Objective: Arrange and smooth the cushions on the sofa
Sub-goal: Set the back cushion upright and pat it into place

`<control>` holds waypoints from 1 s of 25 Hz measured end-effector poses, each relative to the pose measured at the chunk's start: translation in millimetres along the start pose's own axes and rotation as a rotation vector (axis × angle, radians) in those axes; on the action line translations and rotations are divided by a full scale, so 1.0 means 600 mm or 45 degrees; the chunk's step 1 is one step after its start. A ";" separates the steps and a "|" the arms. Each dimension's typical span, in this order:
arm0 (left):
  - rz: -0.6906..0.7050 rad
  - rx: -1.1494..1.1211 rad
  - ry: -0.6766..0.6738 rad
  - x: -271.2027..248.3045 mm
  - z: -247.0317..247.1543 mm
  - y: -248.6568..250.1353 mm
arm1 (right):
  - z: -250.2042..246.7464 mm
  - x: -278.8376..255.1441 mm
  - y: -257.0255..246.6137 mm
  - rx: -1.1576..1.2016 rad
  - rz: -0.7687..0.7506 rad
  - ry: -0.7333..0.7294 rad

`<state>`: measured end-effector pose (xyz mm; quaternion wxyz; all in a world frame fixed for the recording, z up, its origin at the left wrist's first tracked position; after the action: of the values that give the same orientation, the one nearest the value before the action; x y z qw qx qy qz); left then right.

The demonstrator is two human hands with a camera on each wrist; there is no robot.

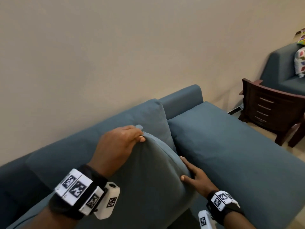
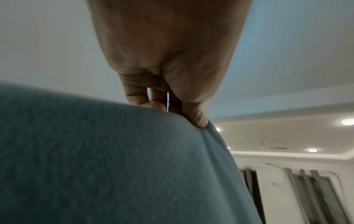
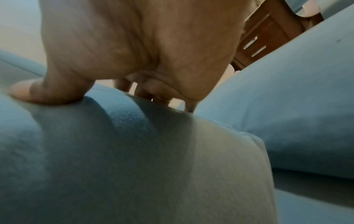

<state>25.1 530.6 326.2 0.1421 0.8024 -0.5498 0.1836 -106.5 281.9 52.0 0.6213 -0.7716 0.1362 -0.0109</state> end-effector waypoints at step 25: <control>-0.997 -0.473 0.730 -0.538 -0.316 -0.176 | 0.343 -0.004 -0.531 -0.737 -0.873 0.151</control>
<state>-8.5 917.6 346.7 0.4850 0.8267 -0.1706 0.2283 -7.8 539.9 311.9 0.3315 -0.9122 -0.0946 -0.2216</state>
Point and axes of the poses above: each hand's wrist, its own x-axis towards the middle knuckle, its own z-axis out of the palm, y = z × x, the point moved 1 cm from there along x, towards the middle knuckle, and after that the axes turned 7 degrees about z, right-handed, at the moved point
